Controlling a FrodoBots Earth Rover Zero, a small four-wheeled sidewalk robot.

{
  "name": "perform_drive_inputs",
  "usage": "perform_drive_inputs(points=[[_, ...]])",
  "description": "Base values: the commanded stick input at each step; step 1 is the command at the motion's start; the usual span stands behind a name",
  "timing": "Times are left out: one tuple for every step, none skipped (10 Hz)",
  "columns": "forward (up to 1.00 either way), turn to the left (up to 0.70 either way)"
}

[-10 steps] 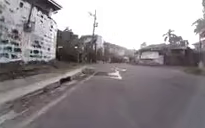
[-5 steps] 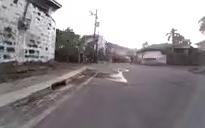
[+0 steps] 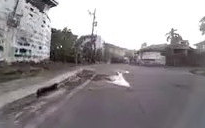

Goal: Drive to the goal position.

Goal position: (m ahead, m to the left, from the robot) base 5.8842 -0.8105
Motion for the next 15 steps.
perform_drive_inputs(points=[[1.00, -0.19], [1.00, -0.40], [1.00, -0.35], [1.00, -0.04], [1.00, 0.00], [1.00, 0.00], [1.00, 0.00], [1.00, 0.00], [1.00, -0.35], [1.00, -0.40], [1.00, -0.40], [1.00, -0.23], [1.00, 0.00], [1.00, 0.00], [1.00, 0.00]])
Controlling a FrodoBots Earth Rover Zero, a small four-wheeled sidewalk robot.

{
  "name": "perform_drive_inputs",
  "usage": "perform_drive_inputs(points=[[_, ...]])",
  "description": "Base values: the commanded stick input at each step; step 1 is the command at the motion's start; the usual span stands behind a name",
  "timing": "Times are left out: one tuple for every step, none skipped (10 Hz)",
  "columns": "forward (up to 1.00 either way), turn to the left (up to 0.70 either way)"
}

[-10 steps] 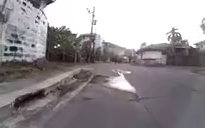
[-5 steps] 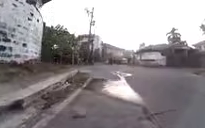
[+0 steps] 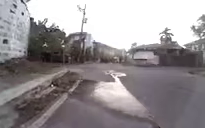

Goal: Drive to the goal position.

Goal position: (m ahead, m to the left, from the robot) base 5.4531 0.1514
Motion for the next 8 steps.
perform_drive_inputs(points=[[1.00, 0.00], [1.00, 0.00], [1.00, 0.00], [1.00, 0.00], [1.00, 0.00], [1.00, 0.00], [1.00, 0.00], [1.00, 0.00]])
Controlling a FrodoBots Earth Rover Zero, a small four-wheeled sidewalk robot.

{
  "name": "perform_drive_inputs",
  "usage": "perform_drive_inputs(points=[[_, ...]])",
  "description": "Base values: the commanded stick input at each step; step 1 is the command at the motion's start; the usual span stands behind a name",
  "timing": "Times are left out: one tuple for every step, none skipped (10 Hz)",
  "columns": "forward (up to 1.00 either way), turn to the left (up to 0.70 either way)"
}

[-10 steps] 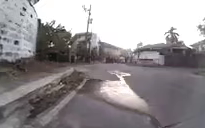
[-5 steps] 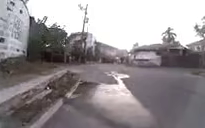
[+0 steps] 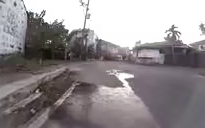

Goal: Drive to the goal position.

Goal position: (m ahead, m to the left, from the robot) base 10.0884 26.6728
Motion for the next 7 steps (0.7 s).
perform_drive_inputs(points=[[1.00, 0.00], [1.00, 0.00], [1.00, 0.00], [1.00, 0.00], [1.00, 0.00], [1.00, 0.00], [1.00, 0.00]])
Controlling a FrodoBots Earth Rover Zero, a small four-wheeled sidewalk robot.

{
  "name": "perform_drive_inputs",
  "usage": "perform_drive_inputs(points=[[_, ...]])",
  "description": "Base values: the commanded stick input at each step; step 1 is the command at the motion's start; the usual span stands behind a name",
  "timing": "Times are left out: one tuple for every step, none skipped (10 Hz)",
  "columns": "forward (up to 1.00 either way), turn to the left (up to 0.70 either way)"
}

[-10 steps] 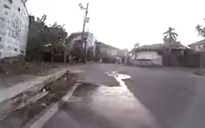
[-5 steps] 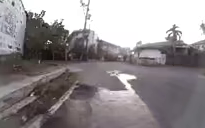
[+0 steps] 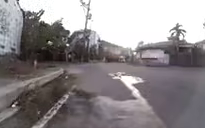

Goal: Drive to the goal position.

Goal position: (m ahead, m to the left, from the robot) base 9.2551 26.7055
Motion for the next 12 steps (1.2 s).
perform_drive_inputs(points=[[1.00, 0.00], [1.00, 0.00], [1.00, 0.00], [1.00, 0.00], [1.00, 0.00], [1.00, 0.00], [1.00, 0.00], [1.00, 0.00], [1.00, 0.00], [1.00, 0.00], [1.00, 0.00], [1.00, 0.00]])
